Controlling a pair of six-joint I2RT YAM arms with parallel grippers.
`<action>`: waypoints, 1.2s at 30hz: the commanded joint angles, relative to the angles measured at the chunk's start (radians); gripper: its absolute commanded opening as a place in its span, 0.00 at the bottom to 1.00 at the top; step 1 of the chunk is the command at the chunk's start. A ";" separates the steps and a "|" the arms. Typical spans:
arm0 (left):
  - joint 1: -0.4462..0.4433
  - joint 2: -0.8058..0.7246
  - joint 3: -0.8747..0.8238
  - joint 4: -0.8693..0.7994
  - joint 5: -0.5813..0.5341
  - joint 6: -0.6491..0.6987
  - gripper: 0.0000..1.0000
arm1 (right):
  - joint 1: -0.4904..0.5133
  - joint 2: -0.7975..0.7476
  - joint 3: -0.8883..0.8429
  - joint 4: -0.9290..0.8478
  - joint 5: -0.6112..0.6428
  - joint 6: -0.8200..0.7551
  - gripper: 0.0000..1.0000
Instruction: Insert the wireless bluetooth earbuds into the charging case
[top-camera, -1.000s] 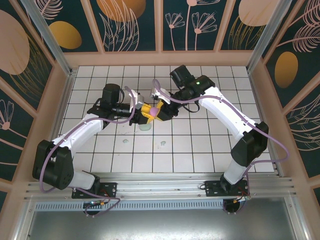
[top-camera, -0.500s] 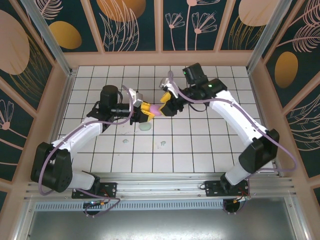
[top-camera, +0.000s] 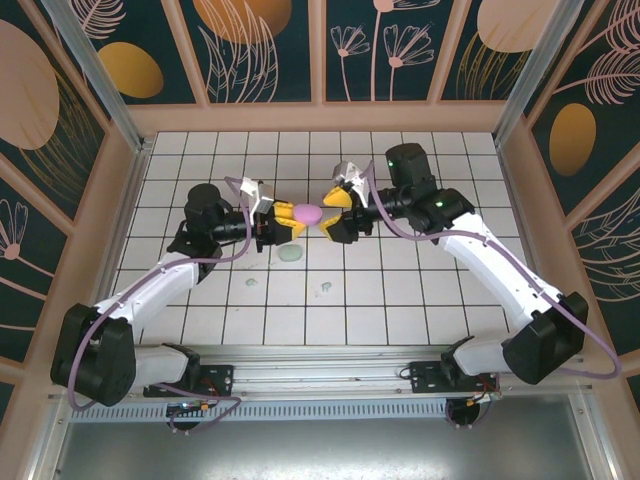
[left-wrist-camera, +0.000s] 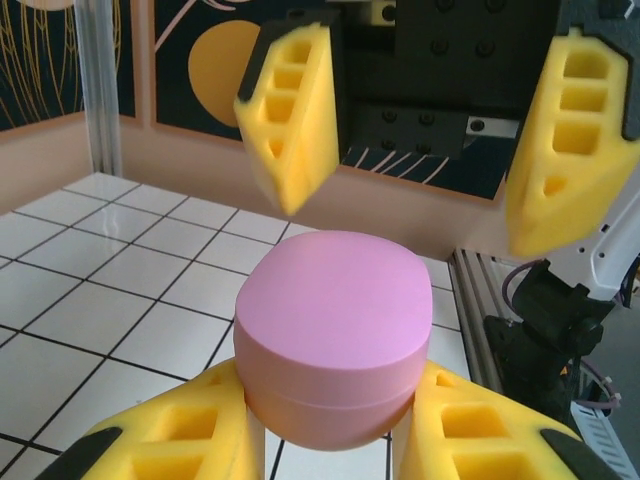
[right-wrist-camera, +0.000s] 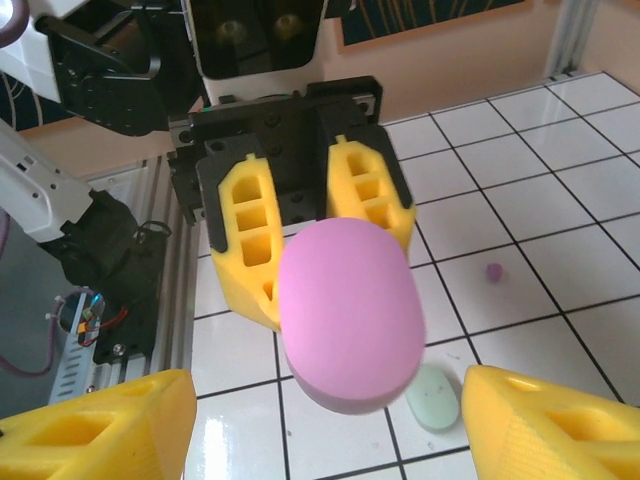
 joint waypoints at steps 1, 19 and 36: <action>0.005 -0.032 -0.020 0.078 -0.010 -0.048 0.11 | 0.028 0.026 -0.007 0.064 -0.010 0.011 0.70; 0.005 -0.064 -0.021 0.010 0.010 -0.002 0.11 | 0.042 0.128 0.104 0.022 -0.068 -0.004 0.62; 0.005 -0.084 -0.028 -0.014 0.006 0.018 0.10 | 0.029 0.184 0.181 -0.012 0.022 0.040 0.62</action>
